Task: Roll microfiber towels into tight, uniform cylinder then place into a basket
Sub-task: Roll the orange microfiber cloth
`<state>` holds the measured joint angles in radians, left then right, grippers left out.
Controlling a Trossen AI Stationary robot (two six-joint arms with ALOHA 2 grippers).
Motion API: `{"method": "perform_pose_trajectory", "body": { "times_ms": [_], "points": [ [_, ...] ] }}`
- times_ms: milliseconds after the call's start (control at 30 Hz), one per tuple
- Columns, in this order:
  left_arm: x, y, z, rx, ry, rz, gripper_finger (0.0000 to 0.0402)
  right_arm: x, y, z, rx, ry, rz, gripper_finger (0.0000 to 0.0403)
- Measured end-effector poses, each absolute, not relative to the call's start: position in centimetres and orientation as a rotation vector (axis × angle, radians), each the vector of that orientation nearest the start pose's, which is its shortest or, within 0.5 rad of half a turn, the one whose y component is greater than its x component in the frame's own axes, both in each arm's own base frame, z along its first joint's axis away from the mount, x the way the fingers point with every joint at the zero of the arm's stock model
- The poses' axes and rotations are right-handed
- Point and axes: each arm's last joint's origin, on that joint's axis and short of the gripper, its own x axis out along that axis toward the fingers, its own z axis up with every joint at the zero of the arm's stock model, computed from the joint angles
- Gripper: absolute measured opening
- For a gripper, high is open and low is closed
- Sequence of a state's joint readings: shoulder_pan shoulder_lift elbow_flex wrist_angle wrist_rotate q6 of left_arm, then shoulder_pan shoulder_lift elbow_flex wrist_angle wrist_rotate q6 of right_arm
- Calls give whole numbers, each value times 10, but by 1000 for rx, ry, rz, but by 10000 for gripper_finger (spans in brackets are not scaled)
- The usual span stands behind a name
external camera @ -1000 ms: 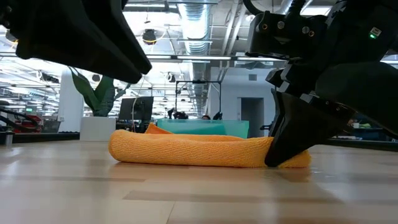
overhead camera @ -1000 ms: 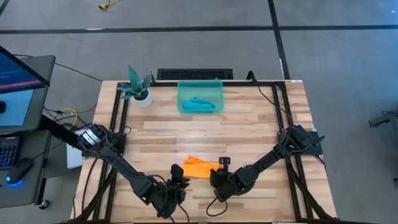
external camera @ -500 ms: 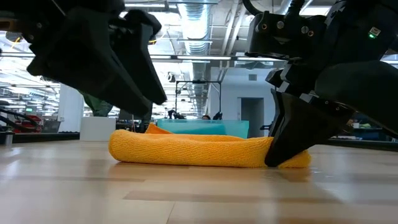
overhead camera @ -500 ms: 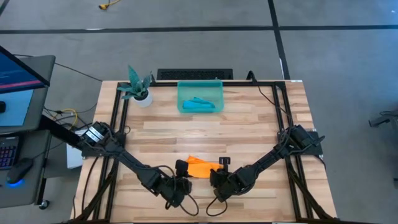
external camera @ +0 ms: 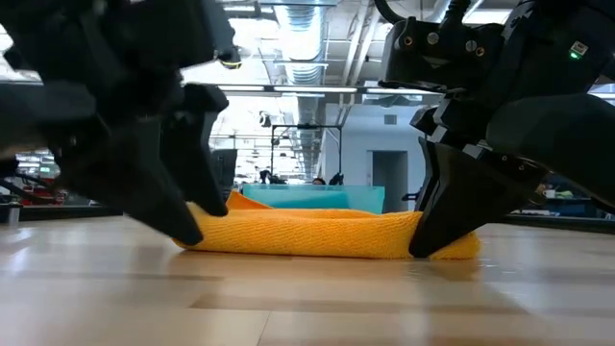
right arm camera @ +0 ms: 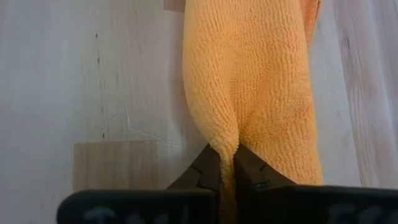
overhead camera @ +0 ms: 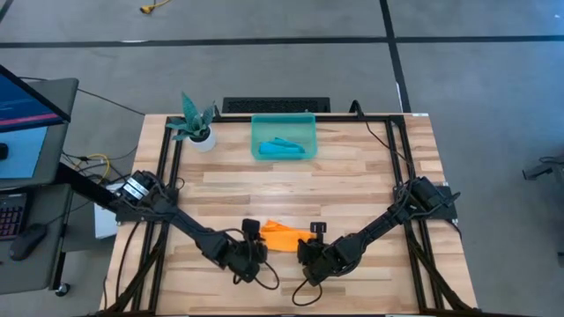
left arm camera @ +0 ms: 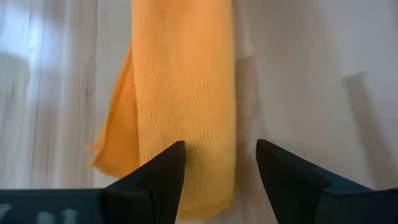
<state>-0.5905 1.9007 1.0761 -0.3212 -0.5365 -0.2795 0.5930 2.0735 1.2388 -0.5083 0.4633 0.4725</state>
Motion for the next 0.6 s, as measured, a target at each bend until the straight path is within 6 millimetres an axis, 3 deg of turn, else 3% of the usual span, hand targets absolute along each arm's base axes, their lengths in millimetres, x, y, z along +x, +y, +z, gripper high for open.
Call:
{"method": "perform_pose_trajectory", "body": {
  "times_ms": [600],
  "points": [
    [312,-143,119,140,985,289,185,320,201,102,-258,1128,-157,28]
  ]
}}
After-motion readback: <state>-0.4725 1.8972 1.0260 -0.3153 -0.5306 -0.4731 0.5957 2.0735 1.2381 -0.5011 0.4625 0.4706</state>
